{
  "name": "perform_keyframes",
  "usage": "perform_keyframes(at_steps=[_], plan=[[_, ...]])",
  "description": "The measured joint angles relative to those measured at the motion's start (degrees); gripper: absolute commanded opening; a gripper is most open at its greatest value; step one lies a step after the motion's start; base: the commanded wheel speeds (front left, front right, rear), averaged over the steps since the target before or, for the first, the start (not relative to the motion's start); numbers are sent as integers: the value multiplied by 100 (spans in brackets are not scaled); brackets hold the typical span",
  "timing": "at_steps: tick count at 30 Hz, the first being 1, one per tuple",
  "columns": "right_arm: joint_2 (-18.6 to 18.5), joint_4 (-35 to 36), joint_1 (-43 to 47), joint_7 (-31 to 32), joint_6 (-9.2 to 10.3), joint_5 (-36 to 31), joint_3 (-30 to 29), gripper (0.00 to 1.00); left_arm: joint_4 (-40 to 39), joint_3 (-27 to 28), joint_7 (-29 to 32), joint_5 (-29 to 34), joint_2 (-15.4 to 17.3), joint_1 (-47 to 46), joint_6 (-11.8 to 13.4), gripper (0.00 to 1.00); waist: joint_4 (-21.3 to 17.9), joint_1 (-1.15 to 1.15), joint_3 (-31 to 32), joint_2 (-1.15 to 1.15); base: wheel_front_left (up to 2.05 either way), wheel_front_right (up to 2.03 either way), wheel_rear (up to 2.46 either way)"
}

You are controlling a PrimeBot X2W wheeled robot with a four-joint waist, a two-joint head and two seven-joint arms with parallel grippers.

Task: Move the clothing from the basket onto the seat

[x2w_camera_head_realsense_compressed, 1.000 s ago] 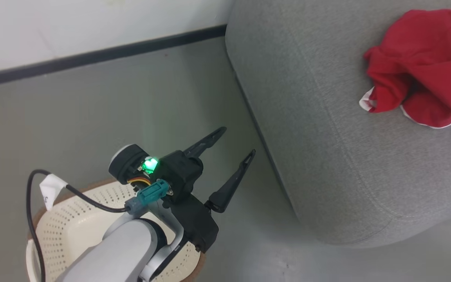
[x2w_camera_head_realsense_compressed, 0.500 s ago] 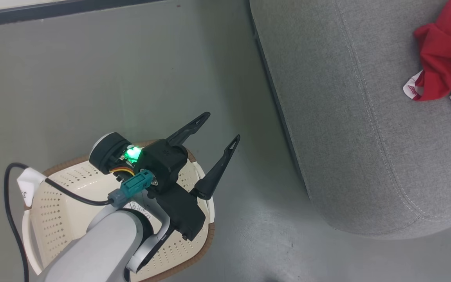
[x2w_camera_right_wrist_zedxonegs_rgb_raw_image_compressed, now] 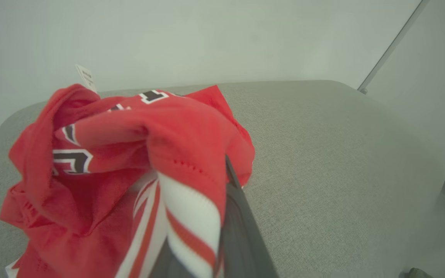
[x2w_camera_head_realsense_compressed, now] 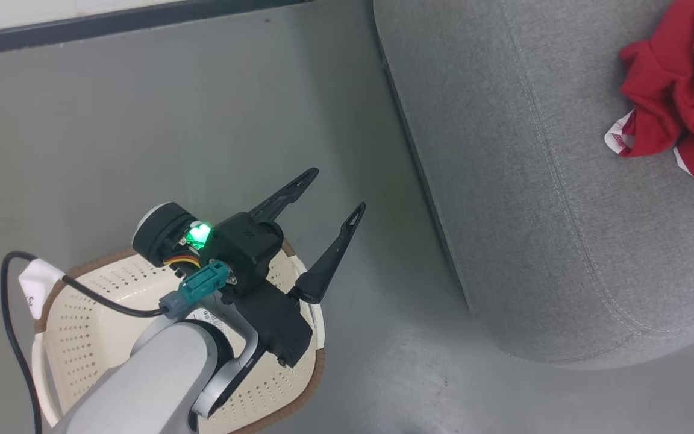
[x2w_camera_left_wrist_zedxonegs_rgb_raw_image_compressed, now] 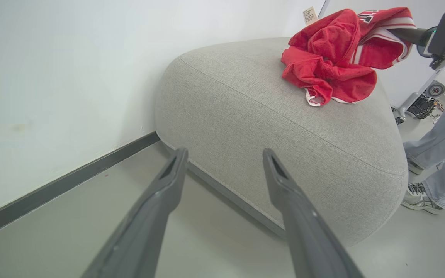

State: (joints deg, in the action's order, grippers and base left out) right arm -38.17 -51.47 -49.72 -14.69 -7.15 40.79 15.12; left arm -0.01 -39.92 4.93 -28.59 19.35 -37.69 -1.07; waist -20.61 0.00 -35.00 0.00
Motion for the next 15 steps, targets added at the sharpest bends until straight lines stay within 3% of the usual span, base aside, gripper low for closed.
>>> perform_keyframes(at_steps=[1, 2, 4, 5, 15], plan=[[1, -54, 1, 0, 1, -7, 46, 0, 13, -1, -7, 0, -4, 0, -2, 100, -7, 0, 25, 0, 0, 0, 0], [1, -54, 1, 0, 1, -7, 46, 7, 13, -1, -7, 0, -4, 0, -2, 100, -7, 0, 25, 0, 0, 0, 0], [4, -112, 1, 0, 1, -47, 123, 61, 48, -12, -41, -7, -15, 1, -49, 100, -18, 0, 77, 0, 0, 0, 0], [5, -121, 0, 0, 0, -49, 162, 100, 69, -24, -57, -8, -32, 1, -51, 100, -23, 0, 107, 0, 0, 0, 0], [-7, -191, 143, 0, 0, -104, 352, 100, 290, -296, -224, -51, -197, 60, -249, 100, -51, 0, 503, 0, 0, 0, 0]])
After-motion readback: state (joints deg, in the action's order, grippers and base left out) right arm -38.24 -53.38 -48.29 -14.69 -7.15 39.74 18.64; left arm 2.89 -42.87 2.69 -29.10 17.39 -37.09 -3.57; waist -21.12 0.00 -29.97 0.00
